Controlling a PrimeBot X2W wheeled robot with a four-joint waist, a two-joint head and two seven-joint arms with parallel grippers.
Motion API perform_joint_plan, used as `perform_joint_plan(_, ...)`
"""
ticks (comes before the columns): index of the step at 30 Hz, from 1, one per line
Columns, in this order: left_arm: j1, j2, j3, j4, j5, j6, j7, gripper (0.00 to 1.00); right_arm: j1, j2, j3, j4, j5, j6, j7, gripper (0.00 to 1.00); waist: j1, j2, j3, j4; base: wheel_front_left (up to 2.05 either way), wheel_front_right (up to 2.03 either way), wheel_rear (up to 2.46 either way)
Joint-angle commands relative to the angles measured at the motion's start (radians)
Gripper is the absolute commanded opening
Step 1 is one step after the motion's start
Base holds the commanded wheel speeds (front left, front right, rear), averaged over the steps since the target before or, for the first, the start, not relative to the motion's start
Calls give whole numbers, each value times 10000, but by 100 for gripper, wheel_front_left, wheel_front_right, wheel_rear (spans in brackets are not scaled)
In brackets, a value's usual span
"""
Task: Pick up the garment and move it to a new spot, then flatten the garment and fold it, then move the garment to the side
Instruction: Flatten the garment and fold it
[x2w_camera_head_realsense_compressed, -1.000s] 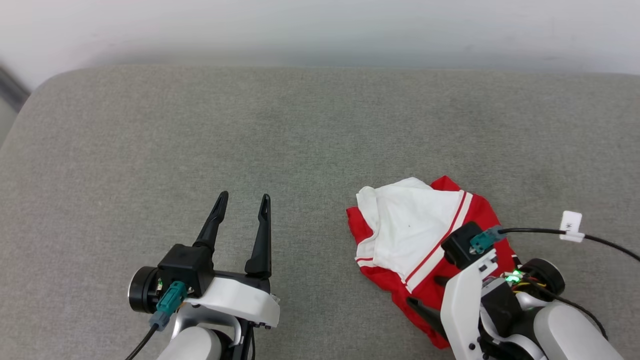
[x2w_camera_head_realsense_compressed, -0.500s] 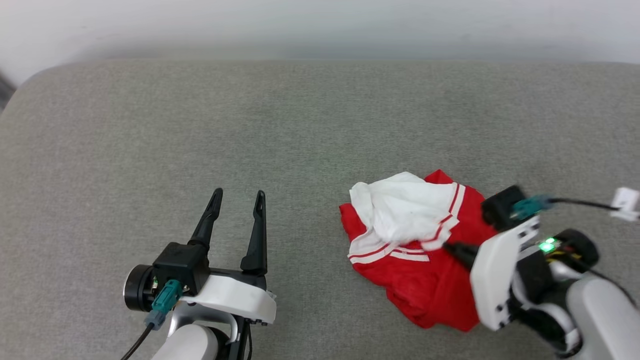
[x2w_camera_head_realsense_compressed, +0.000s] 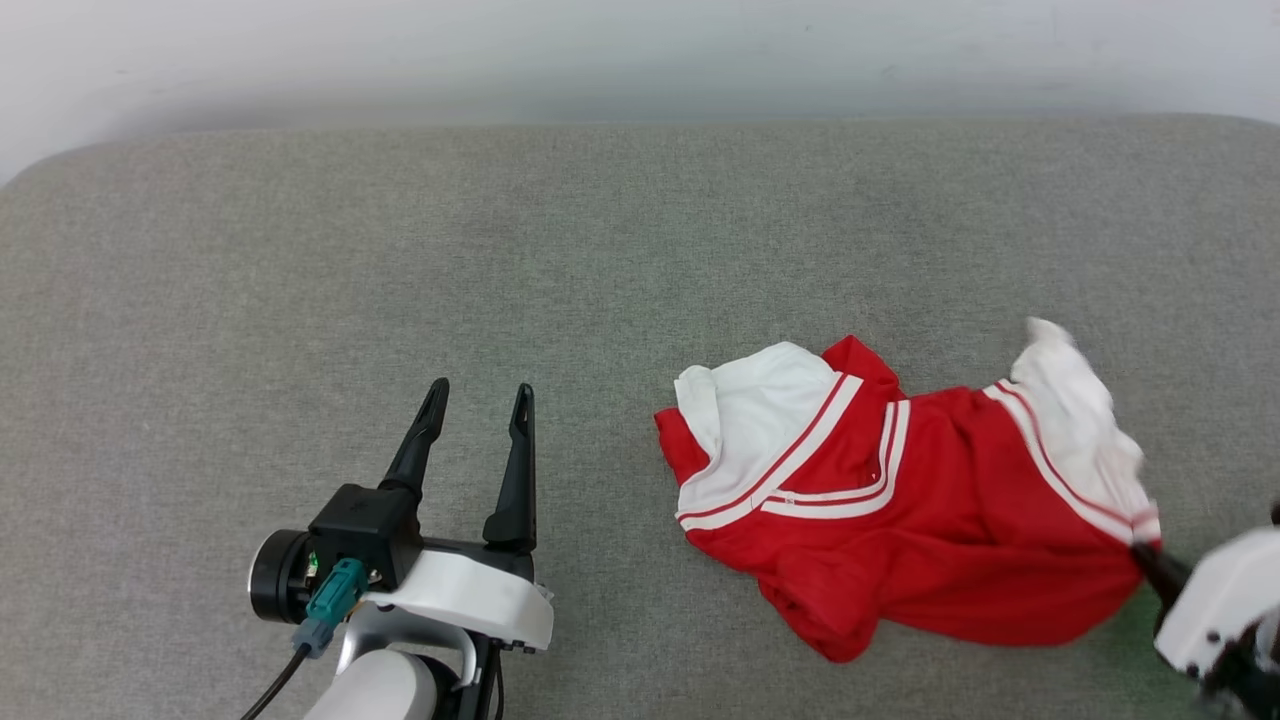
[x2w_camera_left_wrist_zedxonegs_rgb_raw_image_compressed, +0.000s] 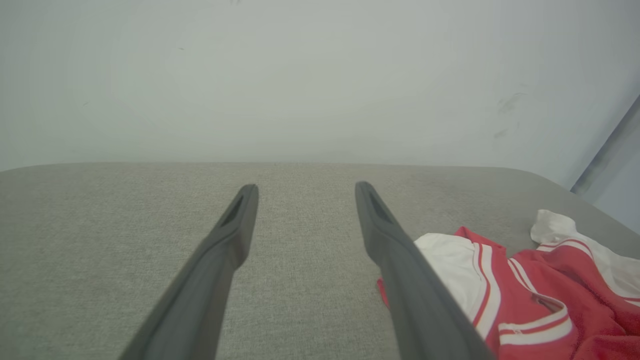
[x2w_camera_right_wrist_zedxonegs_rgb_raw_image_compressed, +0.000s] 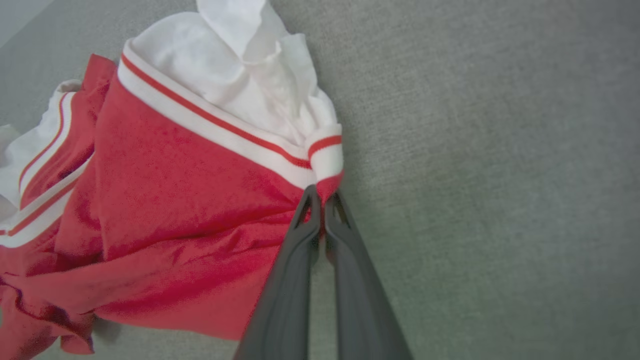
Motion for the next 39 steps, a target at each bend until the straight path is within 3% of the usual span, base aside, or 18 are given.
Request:
perform_joint_plan(1, -62, 56, -10, 22, -19, -1, 11, 100, 244, 200, -325, 334, -35, -7, -121, 0, 0, 0, 3, 23, 0, 0, 0)
perform_joint_plan(2, -70, 57, -14, 28, -28, 3, 20, 100, 346, 288, -577, 627, -116, -7, -191, 0, 0, 0, 7, 32, 0, 0, 0)
perform_joint_plan(3, -73, 47, -23, 38, -37, 9, 23, 100, 438, 354, -738, 871, -216, -7, -280, 7, 0, 0, 6, 43, 0, 0, 0)
perform_joint_plan(4, -66, 47, -29, 50, -41, 21, 33, 100, 494, 477, -856, 1130, -217, -13, -341, 38, 0, 0, -2, 49, 0, 0, 0)
perform_joint_plan(5, -50, 52, -28, 52, -47, 43, 45, 100, 579, 570, -895, 1332, -246, -13, -476, 100, 0, 0, -4, 47, 0, 0, 0)
perform_joint_plan(18, 217, 235, 35, 109, -162, 128, 119, 100, 479, 600, -283, -90, -786, -7, -4546, 100, 0, 0, -315, -64, 0, 0, 0)
perform_joint_plan(23, 431, 319, 64, 190, -255, 154, 153, 100, 680, 507, 530, -1069, -1170, -7, -5724, 100, 0, 0, -617, -107, 0, 0, 0)
perform_joint_plan(33, 759, 537, 82, 405, -385, 202, 310, 100, 1642, 719, 1930, -2797, -1702, -7, -5921, 100, 0, 0, -1156, -309, 0, 0, 0)
perform_joint_plan(39, 260, 671, -197, 523, -376, -75, 891, 100, 1952, 892, 2335, -3580, -1791, -7, -5657, 100, 0, 0, -1110, -577, 0, 0, 0)
